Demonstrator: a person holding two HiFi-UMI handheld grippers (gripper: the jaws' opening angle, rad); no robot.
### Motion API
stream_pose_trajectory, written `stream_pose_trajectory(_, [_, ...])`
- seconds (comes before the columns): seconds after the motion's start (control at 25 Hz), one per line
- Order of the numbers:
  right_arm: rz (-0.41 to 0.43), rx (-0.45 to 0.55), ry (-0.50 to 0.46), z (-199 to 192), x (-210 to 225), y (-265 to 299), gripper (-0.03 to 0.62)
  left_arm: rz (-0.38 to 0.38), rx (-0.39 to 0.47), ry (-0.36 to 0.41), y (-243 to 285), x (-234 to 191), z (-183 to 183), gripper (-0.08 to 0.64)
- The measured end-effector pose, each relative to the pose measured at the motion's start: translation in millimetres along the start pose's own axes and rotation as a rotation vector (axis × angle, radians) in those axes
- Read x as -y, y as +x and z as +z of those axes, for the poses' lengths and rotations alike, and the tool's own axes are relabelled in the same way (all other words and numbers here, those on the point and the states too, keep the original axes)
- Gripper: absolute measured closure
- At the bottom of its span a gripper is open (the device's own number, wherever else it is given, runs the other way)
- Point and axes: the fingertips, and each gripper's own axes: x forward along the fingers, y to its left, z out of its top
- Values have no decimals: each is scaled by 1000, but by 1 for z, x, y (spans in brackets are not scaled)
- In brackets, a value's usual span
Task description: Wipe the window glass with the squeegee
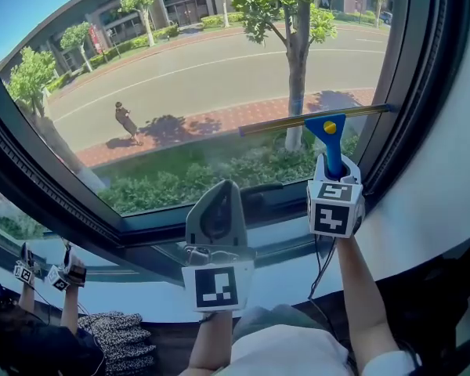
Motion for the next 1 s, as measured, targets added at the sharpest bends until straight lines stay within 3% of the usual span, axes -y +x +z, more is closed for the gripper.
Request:
stream_pose_trajectory(0.28, [0, -24, -1, -4, -1, -5, 520, -9, 6, 0, 2, -1, 9, 569])
stream_pose_trajectory(1.0, [28, -102, 13, -76, -17, 6, 520, -36, -2, 6, 3, 13, -27, 569])
